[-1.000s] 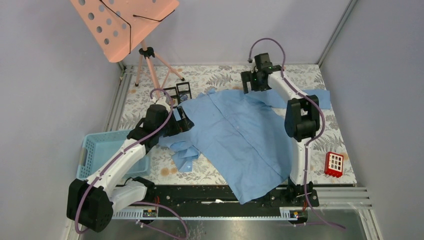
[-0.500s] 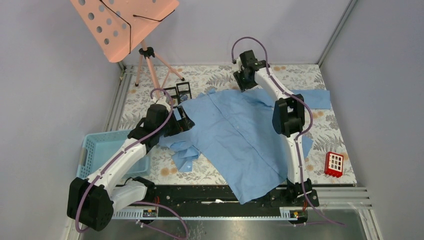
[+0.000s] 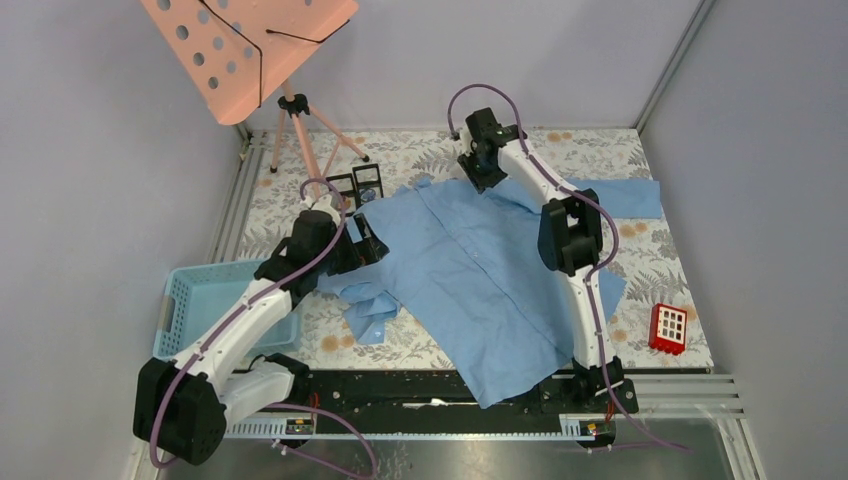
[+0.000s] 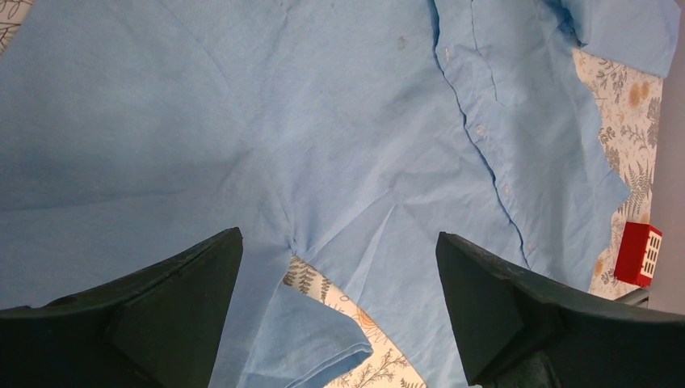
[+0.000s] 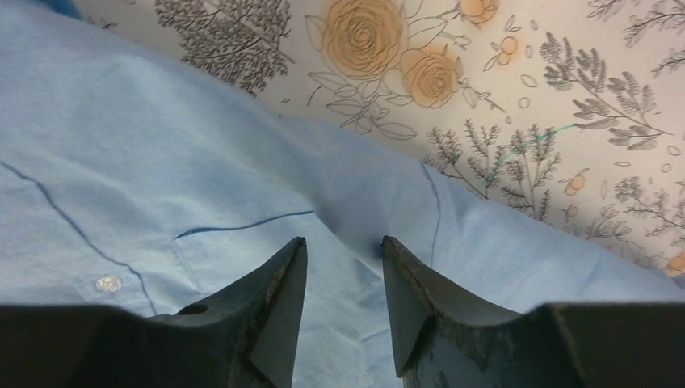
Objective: Pin the brooch onto the clothing
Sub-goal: Flatten out the clothes at the center of the board.
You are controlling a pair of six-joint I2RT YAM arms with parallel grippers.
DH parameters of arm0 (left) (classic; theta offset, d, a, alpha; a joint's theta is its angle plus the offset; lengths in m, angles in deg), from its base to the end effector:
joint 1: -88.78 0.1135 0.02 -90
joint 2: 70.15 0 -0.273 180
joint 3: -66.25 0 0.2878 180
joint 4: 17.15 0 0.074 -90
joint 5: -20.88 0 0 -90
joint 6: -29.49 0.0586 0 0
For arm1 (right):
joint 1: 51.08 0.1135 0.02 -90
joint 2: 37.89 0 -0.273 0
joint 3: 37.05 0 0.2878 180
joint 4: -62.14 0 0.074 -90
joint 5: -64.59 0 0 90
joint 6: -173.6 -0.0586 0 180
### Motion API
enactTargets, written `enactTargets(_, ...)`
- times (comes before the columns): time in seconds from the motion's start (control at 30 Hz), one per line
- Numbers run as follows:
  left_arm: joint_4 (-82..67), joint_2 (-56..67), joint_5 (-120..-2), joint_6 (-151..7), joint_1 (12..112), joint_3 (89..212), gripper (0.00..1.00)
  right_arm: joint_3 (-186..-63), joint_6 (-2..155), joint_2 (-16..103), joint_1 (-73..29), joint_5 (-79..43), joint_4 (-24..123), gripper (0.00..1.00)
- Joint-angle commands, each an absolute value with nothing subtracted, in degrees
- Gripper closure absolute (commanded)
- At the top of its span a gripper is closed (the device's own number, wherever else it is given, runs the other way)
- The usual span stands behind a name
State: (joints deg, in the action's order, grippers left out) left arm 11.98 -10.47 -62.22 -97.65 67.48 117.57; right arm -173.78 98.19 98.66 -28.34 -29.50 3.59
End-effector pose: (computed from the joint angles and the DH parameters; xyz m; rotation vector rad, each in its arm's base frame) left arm 0.2507 -0.1053 0.2269 -0.2501 2.2963 -0.6774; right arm 0.5323 0.2186 0.1894 -0.8028 2.4582 -0.0400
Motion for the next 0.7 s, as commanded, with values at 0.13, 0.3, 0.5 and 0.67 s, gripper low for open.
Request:
enactTargets(0.13, 11.88, -13.96, -62.40, -97.86, 67.88, 116.90, 0.01, -178.38, 100.48, 101.08, -27.91, -35.03, 1.87, 0.92)
enactTargets(0.3, 12.19, -14.90, -62.57, -97.95, 67.88, 116.57, 0.01, -169.51, 99.96, 95.99, -27.62, -35.90, 4.20, 1.00)
enactTargets(0.5, 11.27, -14.50, -62.52, -98.50, 67.87, 116.37, 0.01, -147.81, 94.23, 81.45, -26.85, -33.40, 14.15, 1.00)
enactTargets(0.67, 9.55, -12.59, -61.80, -98.76, 67.94, 117.15, 0.01, -134.97, 90.37, 73.85, -25.82, -32.30, 18.15, 1.00)
